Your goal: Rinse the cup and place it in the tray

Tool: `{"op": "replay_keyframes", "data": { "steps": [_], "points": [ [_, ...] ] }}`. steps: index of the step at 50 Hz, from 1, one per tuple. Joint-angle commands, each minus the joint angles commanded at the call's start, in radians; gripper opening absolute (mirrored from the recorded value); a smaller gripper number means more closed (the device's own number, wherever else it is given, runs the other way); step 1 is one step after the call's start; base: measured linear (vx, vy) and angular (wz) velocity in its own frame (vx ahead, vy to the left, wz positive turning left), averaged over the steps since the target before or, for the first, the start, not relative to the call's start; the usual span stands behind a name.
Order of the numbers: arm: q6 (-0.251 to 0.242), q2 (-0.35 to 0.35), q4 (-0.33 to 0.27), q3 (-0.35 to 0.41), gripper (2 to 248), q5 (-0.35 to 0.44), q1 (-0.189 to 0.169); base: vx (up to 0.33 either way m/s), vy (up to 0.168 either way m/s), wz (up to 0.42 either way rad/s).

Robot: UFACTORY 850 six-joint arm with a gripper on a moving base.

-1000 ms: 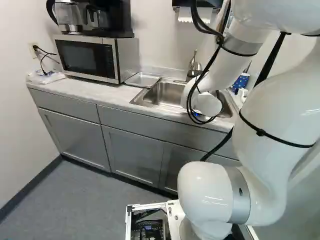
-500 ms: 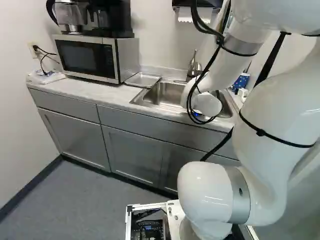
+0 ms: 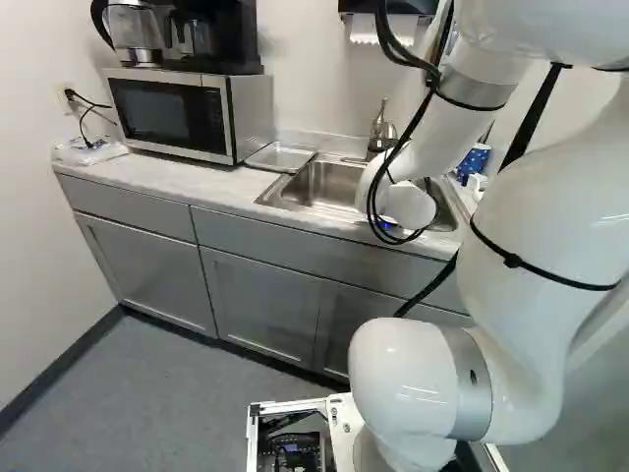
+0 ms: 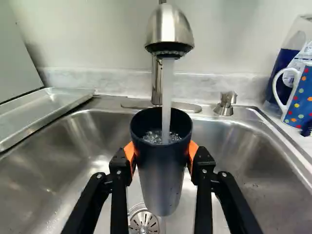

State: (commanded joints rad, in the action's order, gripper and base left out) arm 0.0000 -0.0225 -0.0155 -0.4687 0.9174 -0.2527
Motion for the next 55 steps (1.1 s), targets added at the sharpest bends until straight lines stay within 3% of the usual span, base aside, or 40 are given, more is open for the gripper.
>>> {"op": "replay_keyframes", "data": {
  "steps": [17,55],
  "points": [
    [0.0,0.003,0.0,0.003,123,0.0,0.013,0.0,0.0,0.0],
    [0.0,0.012,0.0,0.011,123,0.0,0.138,0.0,0.0,0.0]
  ]
}}
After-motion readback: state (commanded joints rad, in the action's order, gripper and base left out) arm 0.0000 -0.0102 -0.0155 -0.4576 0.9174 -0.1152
